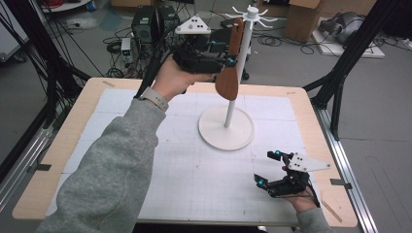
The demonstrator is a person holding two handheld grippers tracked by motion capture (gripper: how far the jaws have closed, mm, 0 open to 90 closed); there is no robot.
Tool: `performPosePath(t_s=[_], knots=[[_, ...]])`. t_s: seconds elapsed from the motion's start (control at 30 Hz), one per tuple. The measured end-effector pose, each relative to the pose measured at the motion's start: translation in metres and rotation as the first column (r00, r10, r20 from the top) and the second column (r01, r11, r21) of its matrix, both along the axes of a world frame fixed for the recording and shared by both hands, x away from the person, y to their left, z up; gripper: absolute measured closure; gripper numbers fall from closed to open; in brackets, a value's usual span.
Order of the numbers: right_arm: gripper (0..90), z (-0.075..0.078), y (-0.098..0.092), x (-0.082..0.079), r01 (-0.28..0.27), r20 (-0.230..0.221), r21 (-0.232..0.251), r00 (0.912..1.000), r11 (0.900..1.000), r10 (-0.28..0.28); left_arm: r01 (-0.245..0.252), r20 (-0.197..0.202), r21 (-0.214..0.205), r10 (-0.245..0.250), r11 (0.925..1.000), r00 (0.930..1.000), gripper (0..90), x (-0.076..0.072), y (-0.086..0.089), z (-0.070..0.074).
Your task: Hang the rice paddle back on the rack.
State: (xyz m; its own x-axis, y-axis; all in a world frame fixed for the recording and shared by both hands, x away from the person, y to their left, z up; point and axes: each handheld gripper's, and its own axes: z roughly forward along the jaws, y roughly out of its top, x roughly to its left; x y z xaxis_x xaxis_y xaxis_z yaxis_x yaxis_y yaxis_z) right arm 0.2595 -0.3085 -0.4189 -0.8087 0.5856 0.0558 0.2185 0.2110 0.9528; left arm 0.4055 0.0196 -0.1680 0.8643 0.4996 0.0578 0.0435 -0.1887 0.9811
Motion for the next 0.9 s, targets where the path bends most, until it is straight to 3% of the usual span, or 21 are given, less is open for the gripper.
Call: performPosePath(t_s=[0.23, 0.4, 0.47, 0.57, 0.67, 0.9], knots=[[2.5, -0.001, 0.001, -0.001, -0.004, -0.012, -0.008, 0.9999, 1.0, 0.004, 0.029, 0.021, 0.003, -0.029, 0.9996, 0.9994, 28.0, -0.013, 0.027, -0.016], [2.5, -0.001, 0.002, -0.002, 0.002, -0.014, -0.015, 0.9999, 0.9999, -0.002, 0.006, 0.016, -0.053, -0.006, 0.9986, 0.9999, 15.2, -0.022, 0.05, -0.029], [2.4, -0.001, 0.002, -0.001, 0.001, -0.012, -0.014, 0.9999, 0.9999, -0.001, 0.004, 0.023, -0.047, -0.003, 0.9989, 0.9997, 11.4, -0.026, 0.058, -0.035], [2.5, -0.001, 0.002, -0.001, 0.003, -0.012, -0.019, 0.9999, 0.9998, -0.003, -0.025, -0.001, -0.042, 0.025, 0.9988, 0.9997, 2.6, -0.03, 0.068, -0.044], [2.4, -0.001, 0.002, -0.001, 0.004, -0.014, -0.02, 0.9999, 0.9998, -0.004, -0.042, 0.012, -0.041, 0.043, 0.9983, 0.999, 1.7, -0.037, 0.078, -0.058], [2.5, -0.001, 0.003, -0.001, 0.002, -0.013, -0.019, 0.9999, 0.9998, -0.003, -0.044, -0.032, -0.033, 0.043, 0.9985, 0.9986, 1.7, -0.047, 0.101, -0.088]])
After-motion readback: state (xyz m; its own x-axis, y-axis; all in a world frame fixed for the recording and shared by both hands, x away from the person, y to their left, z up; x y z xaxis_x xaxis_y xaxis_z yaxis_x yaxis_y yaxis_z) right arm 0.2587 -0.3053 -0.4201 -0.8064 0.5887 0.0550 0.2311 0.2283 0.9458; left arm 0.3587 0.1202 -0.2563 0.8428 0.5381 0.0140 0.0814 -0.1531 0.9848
